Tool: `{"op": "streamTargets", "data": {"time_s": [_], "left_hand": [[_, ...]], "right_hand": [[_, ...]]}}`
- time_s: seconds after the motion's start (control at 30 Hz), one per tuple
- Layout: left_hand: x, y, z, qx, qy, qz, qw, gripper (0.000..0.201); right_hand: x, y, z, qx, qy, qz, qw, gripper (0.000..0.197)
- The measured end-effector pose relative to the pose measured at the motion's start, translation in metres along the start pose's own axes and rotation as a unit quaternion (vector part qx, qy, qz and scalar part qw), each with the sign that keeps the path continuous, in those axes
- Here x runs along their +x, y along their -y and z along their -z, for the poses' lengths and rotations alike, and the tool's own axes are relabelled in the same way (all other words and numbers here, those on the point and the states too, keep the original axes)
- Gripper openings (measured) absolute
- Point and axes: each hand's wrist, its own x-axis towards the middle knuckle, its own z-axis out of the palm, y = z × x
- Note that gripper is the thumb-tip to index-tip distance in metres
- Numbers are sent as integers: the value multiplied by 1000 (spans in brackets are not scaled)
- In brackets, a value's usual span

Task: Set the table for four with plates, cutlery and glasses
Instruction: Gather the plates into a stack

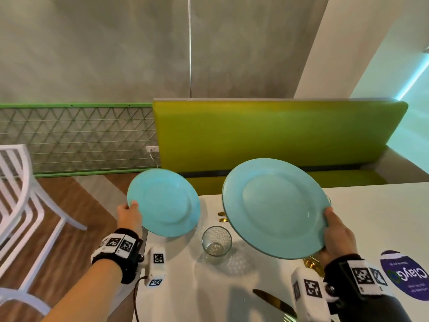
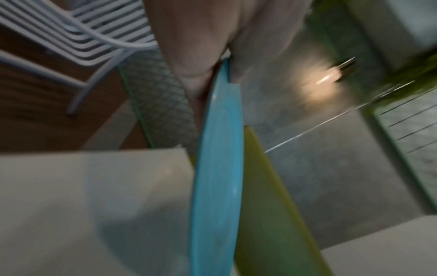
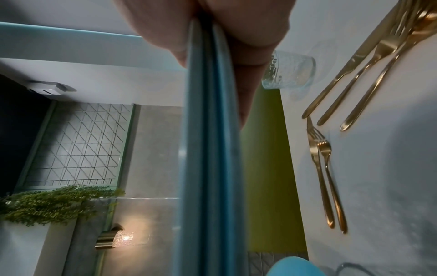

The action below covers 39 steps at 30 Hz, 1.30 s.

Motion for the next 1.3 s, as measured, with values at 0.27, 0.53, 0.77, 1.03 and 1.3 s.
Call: {"op": "streamTargets", "data": {"time_s": [0.27,0.53,0.77,1.03,1.3], "left_hand": [[-66,-59,8,-101,119,-112,981,37],[-87,-39,33,-127,217,-60,966,33],[-86,-22,62,-116,244,-62,961,48],[-74,-18,79,-149,265,7,953,40],[-43,-8,62,-189,150,18,970,37]], "right_hand": [[-15,-9,-51,-51,80,48,994,28],[-41,-41,-91,-137,113,63,982,31],[-61,-69,-111,-279,143,85,946,48],[-67,-76,-126,-423,166,138,880,47],[-35,-70,-107,-357,138,146,912,39]]}}
